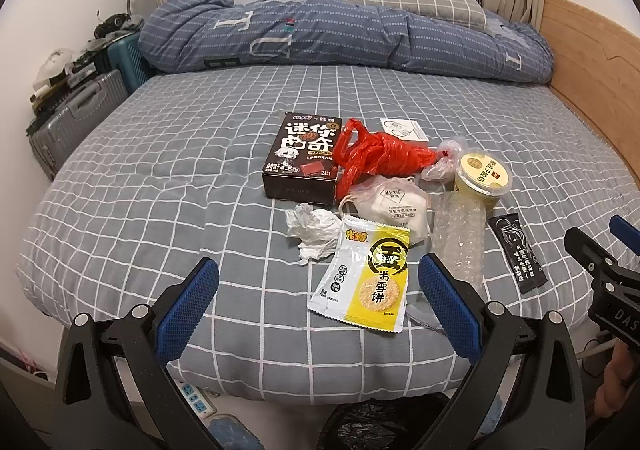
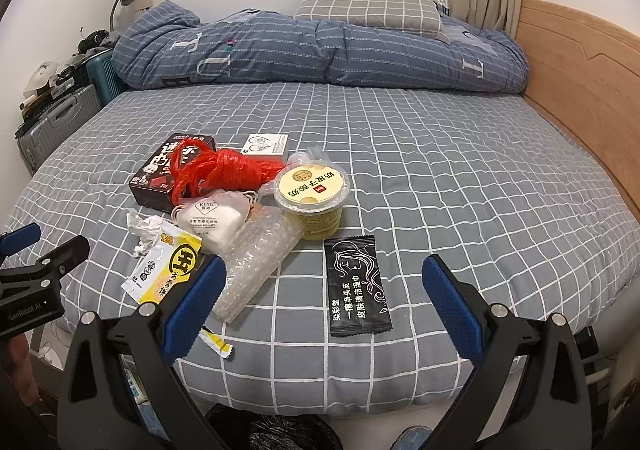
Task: Collect trash
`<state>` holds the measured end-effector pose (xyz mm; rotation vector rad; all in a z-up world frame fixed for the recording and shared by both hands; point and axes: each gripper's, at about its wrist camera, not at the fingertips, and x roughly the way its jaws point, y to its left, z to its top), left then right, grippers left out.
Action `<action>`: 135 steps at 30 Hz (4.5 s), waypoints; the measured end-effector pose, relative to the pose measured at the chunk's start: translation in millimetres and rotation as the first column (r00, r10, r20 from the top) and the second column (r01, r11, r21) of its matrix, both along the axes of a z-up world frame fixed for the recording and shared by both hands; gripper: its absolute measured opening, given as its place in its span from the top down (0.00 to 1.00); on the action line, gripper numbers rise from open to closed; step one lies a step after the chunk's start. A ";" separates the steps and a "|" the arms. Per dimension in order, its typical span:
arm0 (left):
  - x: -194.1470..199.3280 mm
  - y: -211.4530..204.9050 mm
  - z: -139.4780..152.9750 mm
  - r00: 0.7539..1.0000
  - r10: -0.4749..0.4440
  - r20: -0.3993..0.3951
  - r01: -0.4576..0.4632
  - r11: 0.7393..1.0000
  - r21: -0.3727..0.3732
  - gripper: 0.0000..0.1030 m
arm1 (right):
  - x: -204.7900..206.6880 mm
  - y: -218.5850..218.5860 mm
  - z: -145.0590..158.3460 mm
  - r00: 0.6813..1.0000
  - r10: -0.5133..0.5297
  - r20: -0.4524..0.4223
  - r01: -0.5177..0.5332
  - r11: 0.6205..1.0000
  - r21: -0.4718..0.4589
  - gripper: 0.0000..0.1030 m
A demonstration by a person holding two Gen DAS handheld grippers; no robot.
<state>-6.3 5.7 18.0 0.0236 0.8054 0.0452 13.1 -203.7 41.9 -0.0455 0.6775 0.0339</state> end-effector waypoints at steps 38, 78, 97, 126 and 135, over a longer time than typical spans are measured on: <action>86.1 -29.7 -110.8 0.958 -0.093 -0.270 0.095 0.995 -0.005 0.06 | 91.6 -30.8 -106.4 0.964 -0.068 -0.258 0.064 0.998 -0.026 0.08; 80.4 -34.3 -107.8 0.947 -0.144 -0.286 0.131 0.989 -0.064 0.56 | 103.0 -38.2 -113.8 0.950 -0.040 -0.310 0.057 0.997 0.046 0.55; 67.7 -27.1 -77.6 0.963 -0.133 -0.234 0.120 0.990 -0.069 0.56 | 83.0 -29.3 -83.3 0.968 -0.019 -0.249 0.029 0.999 0.039 0.56; 18.3 -26.7 -12.9 0.987 -0.080 -0.136 0.069 0.994 -0.081 0.56 | 13.8 -4.5 -1.4 0.994 0.019 -0.104 -0.016 0.999 0.030 0.56; -7.7 -26.2 3.1 0.988 -0.073 -0.137 0.061 0.994 -0.089 0.56 | -16.5 3.0 23.8 0.996 0.039 -0.077 -0.037 0.999 0.027 0.56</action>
